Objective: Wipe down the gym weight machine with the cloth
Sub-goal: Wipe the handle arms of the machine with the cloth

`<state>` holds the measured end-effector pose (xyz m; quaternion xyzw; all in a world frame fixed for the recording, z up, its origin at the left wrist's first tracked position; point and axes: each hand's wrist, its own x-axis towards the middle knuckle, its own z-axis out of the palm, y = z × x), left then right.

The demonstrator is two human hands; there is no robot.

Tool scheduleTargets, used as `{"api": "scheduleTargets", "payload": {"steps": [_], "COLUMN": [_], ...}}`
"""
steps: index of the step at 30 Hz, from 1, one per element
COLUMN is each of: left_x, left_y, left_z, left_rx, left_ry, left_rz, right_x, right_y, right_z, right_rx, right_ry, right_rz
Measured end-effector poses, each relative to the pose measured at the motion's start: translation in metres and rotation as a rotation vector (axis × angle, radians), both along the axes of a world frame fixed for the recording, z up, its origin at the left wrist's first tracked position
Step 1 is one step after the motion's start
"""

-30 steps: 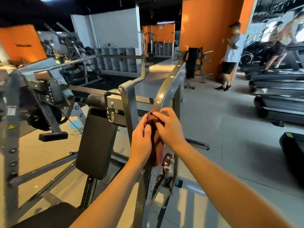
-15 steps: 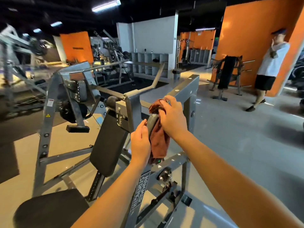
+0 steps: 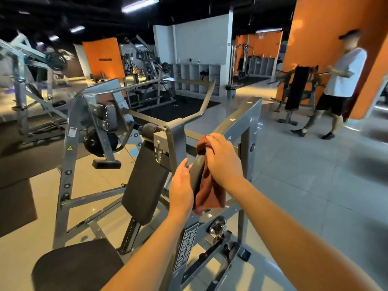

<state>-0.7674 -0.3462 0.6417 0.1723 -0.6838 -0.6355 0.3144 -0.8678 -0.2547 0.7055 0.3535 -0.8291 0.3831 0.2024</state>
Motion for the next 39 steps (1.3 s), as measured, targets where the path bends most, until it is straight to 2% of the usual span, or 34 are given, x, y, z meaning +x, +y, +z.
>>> {"api": "scheduleTargets", "payload": {"steps": [7, 11, 13, 15, 19, 21, 23, 25, 27, 29, 33, 34, 36, 39], "left_x": [0.007, 0.008, 0.009, 0.011, 0.019, 0.025, 0.031, 0.039, 0.047, 0.053, 0.054, 0.054, 0.051, 0.042], "left_y": [-0.001, -0.002, -0.004, -0.007, -0.009, -0.009, -0.014, -0.018, -0.022, -0.023, -0.02, -0.02, -0.023, -0.022], "left_z": [-0.005, -0.009, -0.01, -0.01, -0.007, -0.008, -0.012, -0.017, -0.019, -0.014, -0.003, -0.001, 0.001, 0.005], "left_rx": [-0.016, -0.07, -0.085, -0.022, -0.003, 0.031, 0.018, -0.01, -0.003, 0.021, 0.018, -0.011, -0.029, 0.054], "left_ry": [0.037, 0.035, -0.002, -0.011, 0.011, 0.025, 0.003, -0.006, 0.006, 0.031, 0.067, 0.057, 0.059, 0.065], "left_rz": [-0.029, -0.036, -0.042, -0.055, -0.087, -0.127, -0.139, -0.144, -0.159, -0.184, -0.209, -0.188, -0.149, -0.135], "right_x": [0.041, 0.022, 0.007, 0.003, 0.033, 0.051, 0.062, 0.066, 0.069, 0.075, 0.088, 0.09, 0.087, 0.086], "right_y": [0.002, 0.0, -0.003, -0.006, -0.006, -0.009, -0.011, -0.011, -0.009, -0.009, -0.01, -0.01, -0.007, -0.004], "right_z": [-0.055, -0.032, -0.012, -0.005, -0.032, -0.05, -0.056, -0.051, -0.042, -0.033, -0.029, -0.031, -0.036, -0.039], "right_rx": [0.213, 0.17, 0.065, 0.027, 0.191, 0.253, 0.168, -0.008, -0.132, -0.198, -0.314, -0.32, -0.256, -0.141], "right_ry": [0.138, 0.147, 0.053, -0.015, 0.071, 0.056, -0.017, -0.095, -0.17, -0.308, -0.675, -0.667, -0.497, -0.258], "right_rz": [0.165, 0.134, 0.054, 0.007, 0.069, 0.111, 0.144, 0.168, 0.126, 0.114, 0.325, 0.325, 0.234, 0.138]}}
